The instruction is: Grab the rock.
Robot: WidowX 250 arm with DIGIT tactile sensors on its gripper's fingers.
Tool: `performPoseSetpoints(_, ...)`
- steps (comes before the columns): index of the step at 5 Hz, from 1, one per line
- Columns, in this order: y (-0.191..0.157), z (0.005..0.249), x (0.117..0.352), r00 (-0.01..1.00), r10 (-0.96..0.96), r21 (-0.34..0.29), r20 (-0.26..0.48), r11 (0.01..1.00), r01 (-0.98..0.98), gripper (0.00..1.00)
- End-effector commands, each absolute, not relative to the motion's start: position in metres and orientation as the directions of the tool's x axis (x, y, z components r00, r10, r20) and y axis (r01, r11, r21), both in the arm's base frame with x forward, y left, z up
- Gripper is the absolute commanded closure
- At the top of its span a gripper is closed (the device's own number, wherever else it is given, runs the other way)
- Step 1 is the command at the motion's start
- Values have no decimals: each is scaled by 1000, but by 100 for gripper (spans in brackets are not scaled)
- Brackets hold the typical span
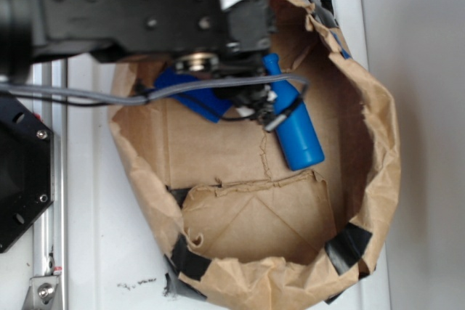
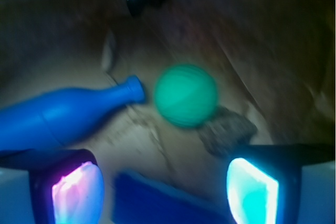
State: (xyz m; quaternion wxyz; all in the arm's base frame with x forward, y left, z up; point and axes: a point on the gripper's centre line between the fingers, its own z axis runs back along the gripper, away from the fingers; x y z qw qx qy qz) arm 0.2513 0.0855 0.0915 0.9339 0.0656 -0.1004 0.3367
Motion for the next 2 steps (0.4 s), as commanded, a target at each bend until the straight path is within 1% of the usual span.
performPoseSetpoints(1,86,110,260,744,602,5,290,776,-630,0)
performPoseSetpoints(2,86,106,245,745,598,17,296,776,-630,0)
